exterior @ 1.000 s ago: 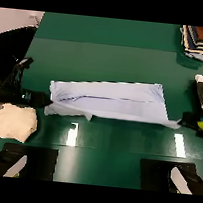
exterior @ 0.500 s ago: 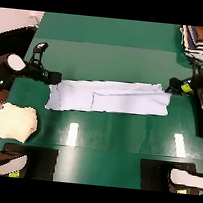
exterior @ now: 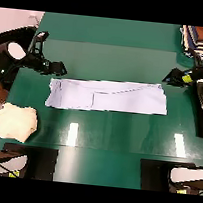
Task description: Fold the shirts.
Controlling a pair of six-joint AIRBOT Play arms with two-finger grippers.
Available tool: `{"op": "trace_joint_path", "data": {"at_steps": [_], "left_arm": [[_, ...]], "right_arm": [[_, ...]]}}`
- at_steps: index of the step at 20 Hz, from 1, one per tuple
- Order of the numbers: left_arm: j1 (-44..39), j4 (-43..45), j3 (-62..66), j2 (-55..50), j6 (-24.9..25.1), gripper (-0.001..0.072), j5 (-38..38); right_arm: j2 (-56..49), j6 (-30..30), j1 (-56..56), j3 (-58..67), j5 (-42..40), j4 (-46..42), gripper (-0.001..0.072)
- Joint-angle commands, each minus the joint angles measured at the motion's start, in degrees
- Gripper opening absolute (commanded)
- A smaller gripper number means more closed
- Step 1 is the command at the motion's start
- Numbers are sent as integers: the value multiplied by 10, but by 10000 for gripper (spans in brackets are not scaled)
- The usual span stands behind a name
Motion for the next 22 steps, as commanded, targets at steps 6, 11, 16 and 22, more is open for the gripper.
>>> {"op": "trace_joint_path", "data": {"at_steps": [6,11,16,22], "left_arm": [[0,-99,15,-2,4,34,-41],[-31,-119,14,-15,4,25,-23],[-105,-117,17,-40,3,24,59],[-196,-123,77,-162,0,24,80]], "right_arm": [[-10,-108,-119,-131,45,61,643],[-46,-134,-99,-195,23,107,639],[-51,-134,-54,-190,-8,108,291],[38,-135,-54,-190,-19,185,9]]}}
